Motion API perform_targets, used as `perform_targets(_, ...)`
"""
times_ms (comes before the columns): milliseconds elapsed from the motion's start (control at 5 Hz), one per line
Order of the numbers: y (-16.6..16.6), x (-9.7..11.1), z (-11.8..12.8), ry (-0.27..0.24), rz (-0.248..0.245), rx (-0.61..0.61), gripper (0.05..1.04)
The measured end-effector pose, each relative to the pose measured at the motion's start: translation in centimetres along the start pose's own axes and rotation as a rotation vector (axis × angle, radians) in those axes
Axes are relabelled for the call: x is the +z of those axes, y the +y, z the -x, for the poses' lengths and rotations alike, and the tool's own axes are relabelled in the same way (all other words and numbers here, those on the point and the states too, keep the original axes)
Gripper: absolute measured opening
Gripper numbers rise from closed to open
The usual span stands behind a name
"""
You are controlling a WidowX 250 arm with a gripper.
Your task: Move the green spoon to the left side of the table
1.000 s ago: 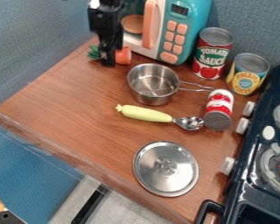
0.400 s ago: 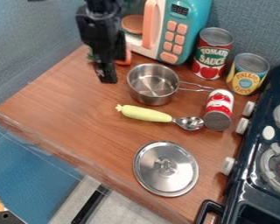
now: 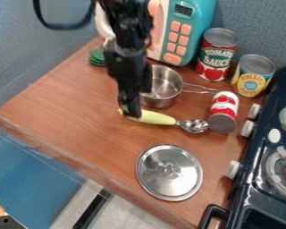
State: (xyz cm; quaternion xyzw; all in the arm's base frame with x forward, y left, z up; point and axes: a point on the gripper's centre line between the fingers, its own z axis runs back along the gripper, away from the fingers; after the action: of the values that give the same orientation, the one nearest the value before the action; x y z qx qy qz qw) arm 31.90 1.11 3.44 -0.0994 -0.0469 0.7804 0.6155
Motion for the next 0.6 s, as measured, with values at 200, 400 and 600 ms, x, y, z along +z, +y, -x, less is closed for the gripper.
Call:
perform_targets(200, 0.5, -0.3, 1.0, -0.011, 0.003, -0.030, 1.001)
perform_targets(400, 0.6, -0.9, 1.3, -0.020, -0.010, -0.032, 1.001)
perform_targets(600, -0.1, -1.5, 1.8, -0.031, -0.009, -0.037, 1.001)
